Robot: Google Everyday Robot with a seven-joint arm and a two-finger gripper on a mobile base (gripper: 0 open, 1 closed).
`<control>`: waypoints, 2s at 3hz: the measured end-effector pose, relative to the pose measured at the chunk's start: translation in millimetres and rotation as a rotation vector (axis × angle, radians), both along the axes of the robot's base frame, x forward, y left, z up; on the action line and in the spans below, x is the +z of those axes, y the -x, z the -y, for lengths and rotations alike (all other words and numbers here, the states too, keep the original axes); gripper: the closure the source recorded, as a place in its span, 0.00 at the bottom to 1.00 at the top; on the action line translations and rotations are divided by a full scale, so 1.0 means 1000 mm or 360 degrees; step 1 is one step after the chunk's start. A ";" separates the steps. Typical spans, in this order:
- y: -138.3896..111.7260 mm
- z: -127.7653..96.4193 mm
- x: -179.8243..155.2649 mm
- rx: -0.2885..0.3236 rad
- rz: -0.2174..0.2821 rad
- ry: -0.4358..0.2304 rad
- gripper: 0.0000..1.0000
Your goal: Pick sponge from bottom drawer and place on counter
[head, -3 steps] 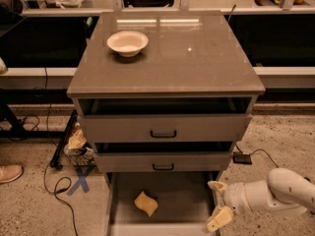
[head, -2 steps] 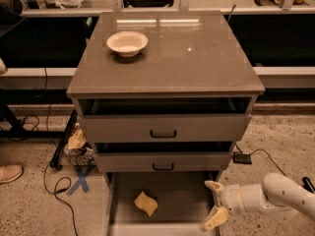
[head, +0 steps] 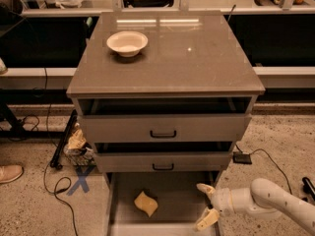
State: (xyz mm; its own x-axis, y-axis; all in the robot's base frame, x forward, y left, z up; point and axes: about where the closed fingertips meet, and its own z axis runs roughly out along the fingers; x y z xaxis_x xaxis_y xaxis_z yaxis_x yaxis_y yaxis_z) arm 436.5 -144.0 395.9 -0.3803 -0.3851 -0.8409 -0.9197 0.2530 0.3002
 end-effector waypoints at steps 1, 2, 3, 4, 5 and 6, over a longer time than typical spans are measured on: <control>-0.003 -0.002 -0.016 -0.0015 0.0008 -0.0008 0.00; -0.014 -0.005 -0.049 -0.0043 0.0103 -0.0001 0.00; -0.026 -0.036 -0.107 -0.0017 0.0233 0.0006 0.00; -0.026 -0.036 -0.107 -0.0017 0.0233 0.0007 0.00; -0.031 -0.052 -0.123 -0.0017 0.0252 0.0050 0.00; -0.044 -0.077 -0.144 -0.0046 0.0356 0.0093 0.00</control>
Offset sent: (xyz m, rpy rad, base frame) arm 0.0281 0.0056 -0.0935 -0.0082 -0.1501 -0.0545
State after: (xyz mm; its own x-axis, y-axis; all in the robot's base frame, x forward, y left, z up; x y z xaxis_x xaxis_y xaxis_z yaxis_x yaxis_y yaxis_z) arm 480.1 -66.6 251.6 -0.1986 -0.4270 -0.8822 -0.9538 0.2914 0.0737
